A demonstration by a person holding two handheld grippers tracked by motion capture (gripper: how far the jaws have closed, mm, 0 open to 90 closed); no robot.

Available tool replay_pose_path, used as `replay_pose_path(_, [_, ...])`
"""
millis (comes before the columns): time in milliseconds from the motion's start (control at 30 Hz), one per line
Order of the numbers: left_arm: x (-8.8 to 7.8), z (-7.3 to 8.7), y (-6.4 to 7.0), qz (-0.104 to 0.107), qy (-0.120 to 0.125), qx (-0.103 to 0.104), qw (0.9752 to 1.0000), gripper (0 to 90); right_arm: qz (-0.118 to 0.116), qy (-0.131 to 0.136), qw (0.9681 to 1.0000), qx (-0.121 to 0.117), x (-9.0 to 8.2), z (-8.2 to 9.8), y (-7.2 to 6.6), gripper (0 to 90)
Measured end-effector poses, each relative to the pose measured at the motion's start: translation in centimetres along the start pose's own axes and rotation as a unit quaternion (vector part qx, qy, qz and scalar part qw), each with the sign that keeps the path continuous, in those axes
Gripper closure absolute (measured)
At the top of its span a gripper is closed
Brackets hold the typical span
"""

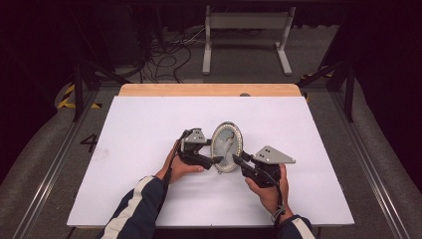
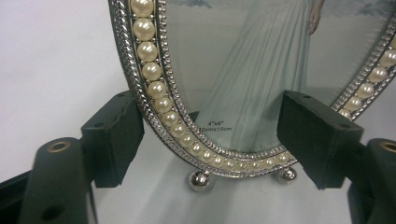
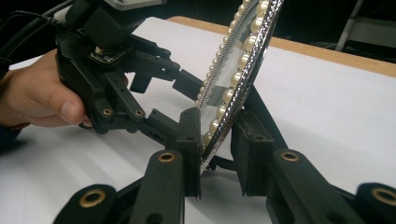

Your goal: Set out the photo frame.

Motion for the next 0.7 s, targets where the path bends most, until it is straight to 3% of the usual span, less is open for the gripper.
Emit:
replay_pose_path(367, [-1.1,0.7,0.7,0.019,0.009,-0.021,0.9996,31.0,0.005,-0.014,0.9997,0.018,0.1,0.1,0.7,75.5])
replay_pose_path(600, [-1.8,1.5,1.4,0.02,-0.012,-0.003,0.9997,31.4,0.016,-0.017,0.9995,0.021,0.5,0.1,1.0,76.1])
replay_pose_path(700, [-2.0,1.4,1.3,0.009,-0.017,0.011,0.9997,31.9,0.019,-0.017,0.9995,0.02,0.6,0.1,1.0,76.0])
Point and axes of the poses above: each handheld gripper's, and its own axes: x roughly forward along the jaws, z roughly out of its underside, y roughly to its right, the point moved 9 cm from there along x, roughly forward along the jaws, and after that the axes turned 13 degrees about z, right-handed, at the moved point
